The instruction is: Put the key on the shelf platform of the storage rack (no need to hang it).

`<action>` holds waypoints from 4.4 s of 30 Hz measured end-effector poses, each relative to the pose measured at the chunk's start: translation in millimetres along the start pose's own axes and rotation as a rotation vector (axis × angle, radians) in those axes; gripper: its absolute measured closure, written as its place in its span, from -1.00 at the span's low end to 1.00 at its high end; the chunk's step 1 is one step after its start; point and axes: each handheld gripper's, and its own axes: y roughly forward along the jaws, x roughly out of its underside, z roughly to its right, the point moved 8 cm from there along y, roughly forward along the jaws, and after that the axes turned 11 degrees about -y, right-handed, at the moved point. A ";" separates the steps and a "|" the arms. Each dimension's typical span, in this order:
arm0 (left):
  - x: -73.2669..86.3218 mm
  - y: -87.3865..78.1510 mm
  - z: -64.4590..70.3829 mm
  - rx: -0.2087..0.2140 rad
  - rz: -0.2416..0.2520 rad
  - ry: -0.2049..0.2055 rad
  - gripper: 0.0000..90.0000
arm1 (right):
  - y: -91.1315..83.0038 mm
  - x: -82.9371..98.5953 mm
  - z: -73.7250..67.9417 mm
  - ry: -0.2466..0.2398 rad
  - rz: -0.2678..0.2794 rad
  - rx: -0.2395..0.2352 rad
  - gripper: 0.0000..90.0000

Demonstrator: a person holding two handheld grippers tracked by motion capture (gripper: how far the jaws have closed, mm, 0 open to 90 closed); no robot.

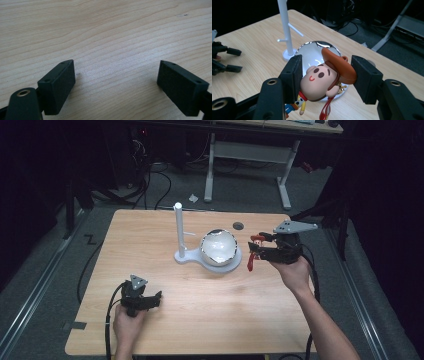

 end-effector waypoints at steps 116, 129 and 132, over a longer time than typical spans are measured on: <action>-0.2 0.1 -0.1 0.002 -0.003 0.003 -0.66 | 110.3 19.1 4.8 0.078 -0.143 -0.005 -0.05; -0.2 0.1 -0.1 0.002 -0.003 0.003 -0.66 | 86.4 30.6 19.3 0.114 -0.111 0.017 -0.05; -0.3 0.1 -0.1 0.002 -0.003 0.004 -0.66 | 81.4 31.1 21.5 0.115 -0.102 0.019 -0.05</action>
